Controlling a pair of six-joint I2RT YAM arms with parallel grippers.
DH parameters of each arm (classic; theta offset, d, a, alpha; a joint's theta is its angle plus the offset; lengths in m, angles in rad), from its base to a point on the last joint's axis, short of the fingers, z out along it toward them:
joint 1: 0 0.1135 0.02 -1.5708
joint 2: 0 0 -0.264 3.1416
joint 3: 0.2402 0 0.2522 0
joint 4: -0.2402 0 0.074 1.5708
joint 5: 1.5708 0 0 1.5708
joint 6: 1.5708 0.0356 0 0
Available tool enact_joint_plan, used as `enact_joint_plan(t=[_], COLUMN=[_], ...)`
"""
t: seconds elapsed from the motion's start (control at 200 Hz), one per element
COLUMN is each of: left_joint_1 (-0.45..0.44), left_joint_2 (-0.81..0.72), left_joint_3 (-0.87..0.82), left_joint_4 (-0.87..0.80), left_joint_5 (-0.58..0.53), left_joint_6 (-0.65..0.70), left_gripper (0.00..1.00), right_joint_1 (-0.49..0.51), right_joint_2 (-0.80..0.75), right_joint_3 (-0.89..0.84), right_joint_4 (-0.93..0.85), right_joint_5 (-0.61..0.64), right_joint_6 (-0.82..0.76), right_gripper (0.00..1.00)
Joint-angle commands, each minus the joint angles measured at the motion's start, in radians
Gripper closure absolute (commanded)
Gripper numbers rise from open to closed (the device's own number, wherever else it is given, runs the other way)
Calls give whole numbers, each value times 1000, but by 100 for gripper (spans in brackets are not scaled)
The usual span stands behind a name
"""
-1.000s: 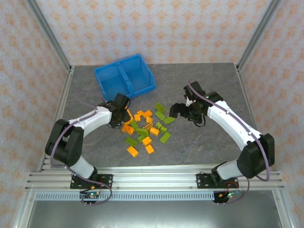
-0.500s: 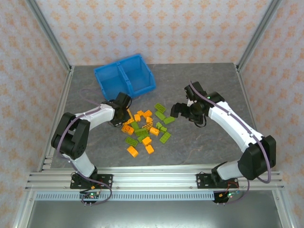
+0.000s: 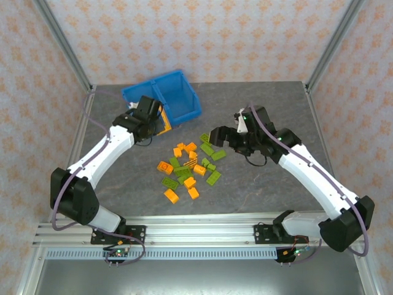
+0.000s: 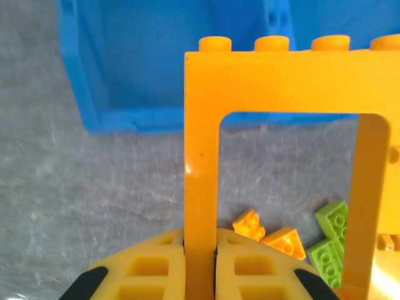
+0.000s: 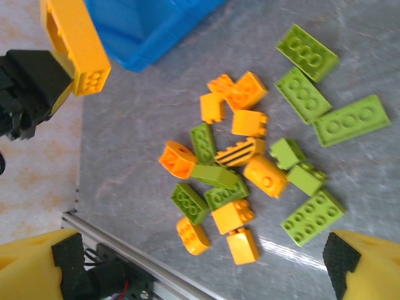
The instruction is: Sort the legos into containers by color
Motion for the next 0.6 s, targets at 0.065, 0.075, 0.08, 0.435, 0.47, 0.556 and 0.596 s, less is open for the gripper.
enact_joint_plan(t=[0.065,0.075,0.08,0.435,0.47,0.556,0.596], left_joint_1=[76,81,84,227,237,244,244], left_joint_2=[125,136,143,589,611,656,675], left_joint_3=[179,190,195,587,603,638,658], left_joint_4=[-88,-89,-89,-171,-171,-176,-181], left_joint_5=[-112,-114,-115,-26,-18,-3,1], left_joint_6=[108,111,113,124,120,126,133], left_gripper=[88,88,88,88,88,85,83], right_joint_1=[17,18,17,20,21,21,21], right_joint_2=[-26,-27,-27,-64,-68,-69,-69], right_joint_3=[1,1,2,10,10,14,18], right_joint_4=[82,81,81,43,41,33,31], right_joint_5=[18,20,20,34,39,45,46], right_joint_6=[39,39,39,65,68,73,77], right_gripper=[1,1,1,1,1,1,1])
